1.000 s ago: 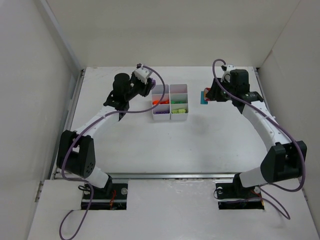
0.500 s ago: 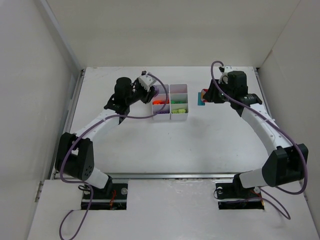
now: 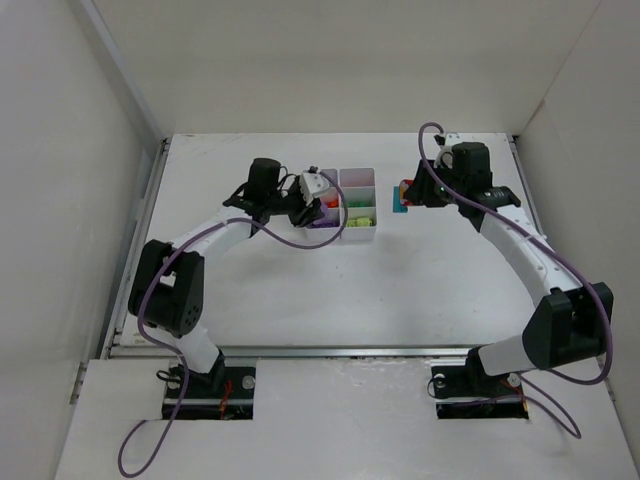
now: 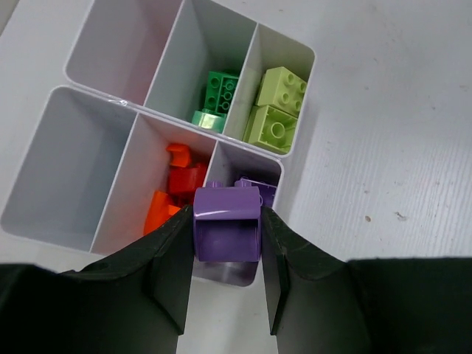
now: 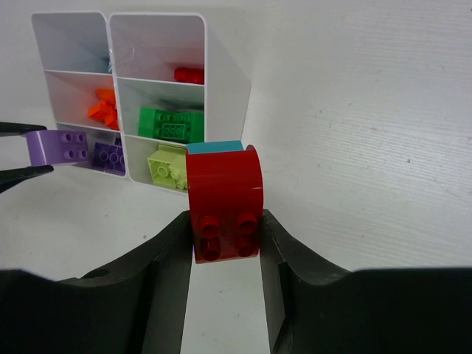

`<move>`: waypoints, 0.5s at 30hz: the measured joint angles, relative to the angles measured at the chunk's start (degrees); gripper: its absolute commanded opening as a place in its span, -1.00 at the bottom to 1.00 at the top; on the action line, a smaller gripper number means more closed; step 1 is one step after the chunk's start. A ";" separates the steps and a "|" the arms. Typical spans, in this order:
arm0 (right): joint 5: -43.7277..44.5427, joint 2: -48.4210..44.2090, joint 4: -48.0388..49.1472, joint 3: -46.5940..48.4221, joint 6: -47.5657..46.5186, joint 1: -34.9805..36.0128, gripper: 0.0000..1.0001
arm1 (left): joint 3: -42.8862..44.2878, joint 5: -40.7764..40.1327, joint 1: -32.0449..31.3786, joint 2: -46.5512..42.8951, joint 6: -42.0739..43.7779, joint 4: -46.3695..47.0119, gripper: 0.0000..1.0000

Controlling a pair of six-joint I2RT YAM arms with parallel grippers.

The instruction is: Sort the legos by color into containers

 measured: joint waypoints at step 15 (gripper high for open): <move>-0.07 1.55 -0.20 0.68 -0.20 0.00 -1.00 | 1.62 2.54 0.00 2.58 8.24 -2.54 -1.00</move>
